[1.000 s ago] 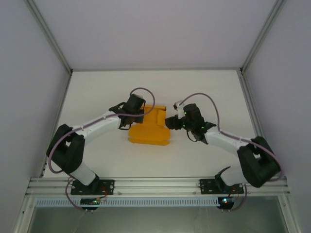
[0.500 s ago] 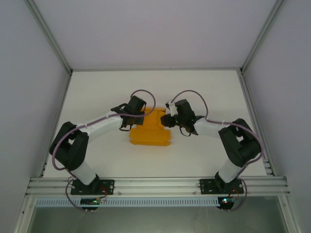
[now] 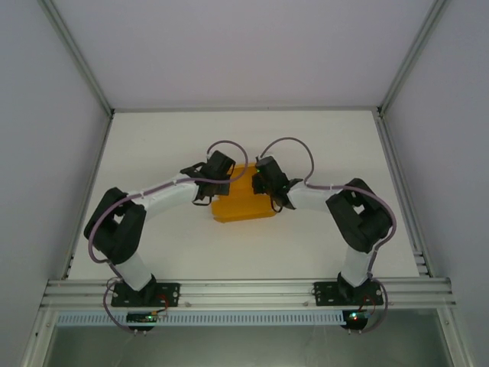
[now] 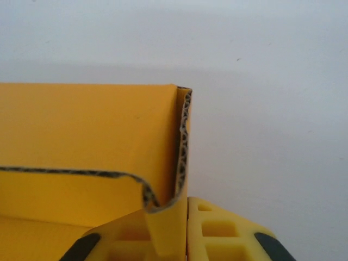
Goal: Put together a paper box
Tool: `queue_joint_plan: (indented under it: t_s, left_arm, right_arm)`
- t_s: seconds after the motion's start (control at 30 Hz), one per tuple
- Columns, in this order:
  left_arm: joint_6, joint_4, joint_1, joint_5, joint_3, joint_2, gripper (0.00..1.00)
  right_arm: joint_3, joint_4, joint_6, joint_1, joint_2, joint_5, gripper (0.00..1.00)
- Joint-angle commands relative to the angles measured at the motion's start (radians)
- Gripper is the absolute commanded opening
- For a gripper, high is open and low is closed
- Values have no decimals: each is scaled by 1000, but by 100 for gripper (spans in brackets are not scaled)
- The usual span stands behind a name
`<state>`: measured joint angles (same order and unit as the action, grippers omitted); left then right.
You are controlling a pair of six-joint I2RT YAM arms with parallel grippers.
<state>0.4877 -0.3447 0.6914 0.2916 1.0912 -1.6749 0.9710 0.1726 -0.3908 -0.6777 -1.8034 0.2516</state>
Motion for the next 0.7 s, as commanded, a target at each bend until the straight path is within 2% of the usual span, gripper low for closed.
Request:
queue_joint_plan:
  t_s: [0.0, 0.07, 0.1, 0.17, 0.23, 0.4, 0.5, 0.6, 0.67]
  left_arm:
    - [22, -28, 20, -21, 25, -24, 0]
    - [38, -21, 20, -29, 25, -21, 5]
    - [41, -9, 20, -40, 21, -19, 10]
    - [52, 16, 20, -59, 12, -13, 15]
    - [56, 31, 19, -72, 10, -11, 27]
    - [64, 44, 20, -79, 14, -7, 45]
    - [71, 51, 20, -71, 7, -2, 51]
    - [67, 58, 20, -55, -2, 9, 59]
    - [67, 59, 19, -42, -9, 17, 61]
  right_arm:
    - [50, -125, -60, -30, -55, 231, 3]
    - [69, -187, -107, -39, -76, 268, 0]
    - [65, -180, -98, -41, -82, 266, 0]
    - [64, -177, -91, -41, -92, 266, 0]
    - [60, -177, -83, -44, -99, 283, 0]
    - [64, -207, -55, -49, -109, 333, 0]
    - [50, -197, -38, -51, -107, 347, 0]
    - [38, -180, -16, -46, -100, 307, 0]
    - [20, -150, 11, -46, -86, 276, 0]
